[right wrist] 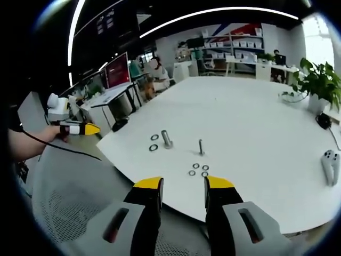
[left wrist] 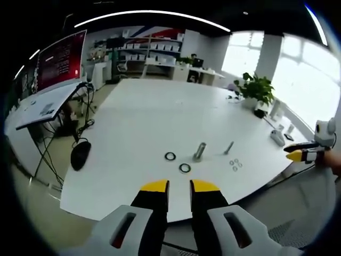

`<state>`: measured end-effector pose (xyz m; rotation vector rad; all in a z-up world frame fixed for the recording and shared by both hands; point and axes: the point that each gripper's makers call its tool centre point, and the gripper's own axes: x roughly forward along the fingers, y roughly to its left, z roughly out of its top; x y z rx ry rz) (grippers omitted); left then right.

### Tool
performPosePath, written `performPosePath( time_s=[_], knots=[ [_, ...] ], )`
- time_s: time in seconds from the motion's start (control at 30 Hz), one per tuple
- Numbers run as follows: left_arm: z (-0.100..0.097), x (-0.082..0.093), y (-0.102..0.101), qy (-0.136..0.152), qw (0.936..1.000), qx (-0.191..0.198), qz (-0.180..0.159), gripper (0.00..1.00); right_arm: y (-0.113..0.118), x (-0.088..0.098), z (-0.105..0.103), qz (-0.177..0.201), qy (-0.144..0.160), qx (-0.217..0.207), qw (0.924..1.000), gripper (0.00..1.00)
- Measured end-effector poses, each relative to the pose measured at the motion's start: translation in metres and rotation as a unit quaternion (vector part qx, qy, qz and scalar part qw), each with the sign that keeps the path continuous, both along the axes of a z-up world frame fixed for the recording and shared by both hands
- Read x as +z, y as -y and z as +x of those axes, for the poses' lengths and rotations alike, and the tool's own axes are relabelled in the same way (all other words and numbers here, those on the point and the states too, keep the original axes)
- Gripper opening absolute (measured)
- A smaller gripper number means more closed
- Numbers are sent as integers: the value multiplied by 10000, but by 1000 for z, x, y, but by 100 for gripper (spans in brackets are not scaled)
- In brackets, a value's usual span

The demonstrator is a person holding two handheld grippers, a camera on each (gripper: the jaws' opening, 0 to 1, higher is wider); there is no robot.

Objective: Place the washer onto the threaded stud by aligning its center hole with the stud, sliding it down to the base, and recovering from edge contact or off-axis alignment until the washer reaches the visible bottom stop.

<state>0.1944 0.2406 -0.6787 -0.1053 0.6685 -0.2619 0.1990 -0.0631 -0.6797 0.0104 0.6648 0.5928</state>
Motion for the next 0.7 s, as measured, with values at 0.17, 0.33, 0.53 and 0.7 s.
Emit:
performPosePath(
  time_s=[0.17,0.33,0.53,0.7],
  knots=[
    [7,-8,-3,-327,9991,-120,-251,16,0,-1,0,2,-22,-4,10000,33],
    [9,-12,-8,-514,9978,-70,-423,22,-1,-3,-2,3,-81,29,10000,33],
    [14,-13,-9,-485,9941,-661,705,22,-1,-2,-2,24,-73,28,10000,33],
    [24,-17,8,-717,9907,-968,638,24,-1,-1,-1,66,-83,4,9999,33]
  ],
)
